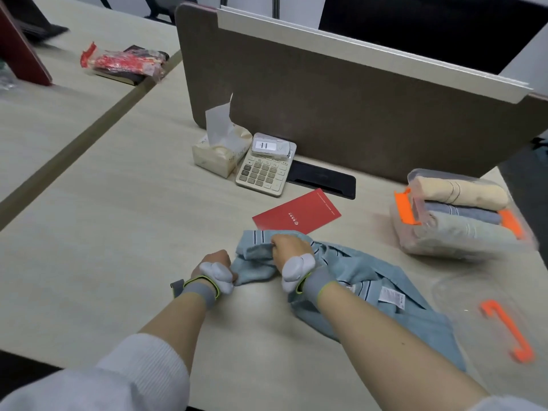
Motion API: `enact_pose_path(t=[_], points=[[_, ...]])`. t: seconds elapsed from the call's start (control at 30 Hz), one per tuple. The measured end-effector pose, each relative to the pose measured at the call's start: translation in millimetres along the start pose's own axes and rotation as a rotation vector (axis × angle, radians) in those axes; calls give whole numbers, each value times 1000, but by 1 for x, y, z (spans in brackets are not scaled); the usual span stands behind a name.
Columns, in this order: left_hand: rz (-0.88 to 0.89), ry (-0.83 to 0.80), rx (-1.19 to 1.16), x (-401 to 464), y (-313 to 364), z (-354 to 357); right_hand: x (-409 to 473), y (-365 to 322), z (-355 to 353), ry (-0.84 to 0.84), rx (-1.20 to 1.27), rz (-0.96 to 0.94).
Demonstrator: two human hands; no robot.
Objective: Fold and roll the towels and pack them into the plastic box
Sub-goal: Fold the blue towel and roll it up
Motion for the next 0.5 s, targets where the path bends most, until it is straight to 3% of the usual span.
enact_pose_path(t=[0.27, 0.5], points=[[12, -115, 50, -8, 7, -1, 1, 25, -49, 60, 148, 144], [45, -30, 38, -22, 18, -51, -11, 52, -99, 110, 177, 249]])
Point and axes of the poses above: each hand's wrist, its own x-axis towards the middle knuckle, its own z-axis out of the palm, y = z × x, the point moved 5 cm from there along x, towards the middle knuckle, and after that the axes turned 11 degrees about z, right-handed, at the moved point
